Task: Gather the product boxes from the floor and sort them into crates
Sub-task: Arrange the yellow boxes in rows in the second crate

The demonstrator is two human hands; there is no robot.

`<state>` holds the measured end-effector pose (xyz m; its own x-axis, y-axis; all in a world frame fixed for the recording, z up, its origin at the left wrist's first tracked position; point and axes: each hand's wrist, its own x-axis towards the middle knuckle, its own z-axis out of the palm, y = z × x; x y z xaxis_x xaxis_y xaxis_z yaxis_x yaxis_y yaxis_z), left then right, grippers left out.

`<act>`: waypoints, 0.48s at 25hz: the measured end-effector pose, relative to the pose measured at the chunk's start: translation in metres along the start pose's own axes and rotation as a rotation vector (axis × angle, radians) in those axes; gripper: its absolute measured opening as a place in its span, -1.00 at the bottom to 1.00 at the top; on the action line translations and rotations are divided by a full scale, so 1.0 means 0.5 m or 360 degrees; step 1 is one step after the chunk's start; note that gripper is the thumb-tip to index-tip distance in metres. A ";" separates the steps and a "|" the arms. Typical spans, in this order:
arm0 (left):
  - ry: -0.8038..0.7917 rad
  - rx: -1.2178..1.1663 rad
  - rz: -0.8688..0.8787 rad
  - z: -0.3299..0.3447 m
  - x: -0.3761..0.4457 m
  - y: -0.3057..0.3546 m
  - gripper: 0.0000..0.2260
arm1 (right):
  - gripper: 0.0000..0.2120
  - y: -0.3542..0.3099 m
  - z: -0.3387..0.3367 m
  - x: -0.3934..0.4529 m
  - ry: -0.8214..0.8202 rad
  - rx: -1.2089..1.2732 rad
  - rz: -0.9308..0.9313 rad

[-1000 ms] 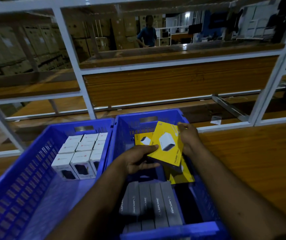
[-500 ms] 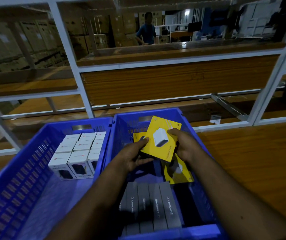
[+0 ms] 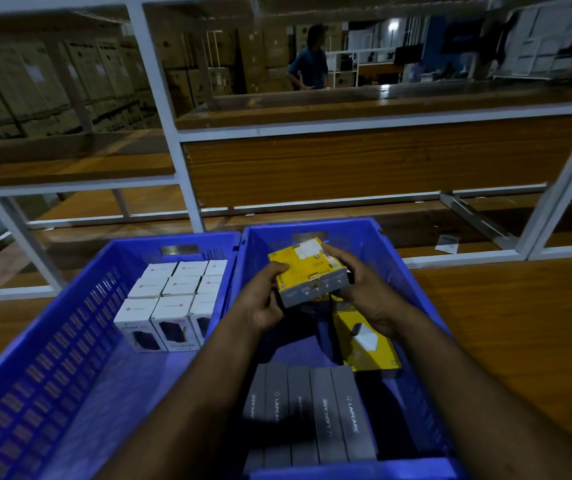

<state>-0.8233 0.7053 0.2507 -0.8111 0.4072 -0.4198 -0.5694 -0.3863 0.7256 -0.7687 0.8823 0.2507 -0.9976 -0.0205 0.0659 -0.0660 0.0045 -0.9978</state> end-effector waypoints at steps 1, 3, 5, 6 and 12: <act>0.0021 0.0025 0.0041 -0.004 0.002 0.003 -0.67 | -0.43 -0.001 0.001 0.001 0.0065 0.0125 0.0070; 0.0071 0.0092 0.0138 -0.011 0.000 0.006 -0.70 | -0.61 -0.004 -0.003 0.006 0.0174 0.0329 0.0249; 0.0041 0.0087 0.0176 -0.015 -0.003 0.011 -0.75 | -0.73 -0.005 -0.004 0.004 0.0076 0.0385 0.0348; -0.0002 0.0081 0.0167 -0.011 -0.007 0.010 -0.75 | -0.71 0.003 -0.002 0.004 0.0034 0.0318 0.0318; -0.0051 0.0533 0.0353 0.024 0.005 -0.029 -0.62 | -0.47 0.026 0.048 -0.001 0.0486 -0.0798 -0.0483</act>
<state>-0.8153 0.7219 0.2456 -0.9020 0.3717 -0.2197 -0.3018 -0.1787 0.9365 -0.7685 0.8585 0.2374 -0.8892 0.1900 0.4163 -0.2731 0.5097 -0.8159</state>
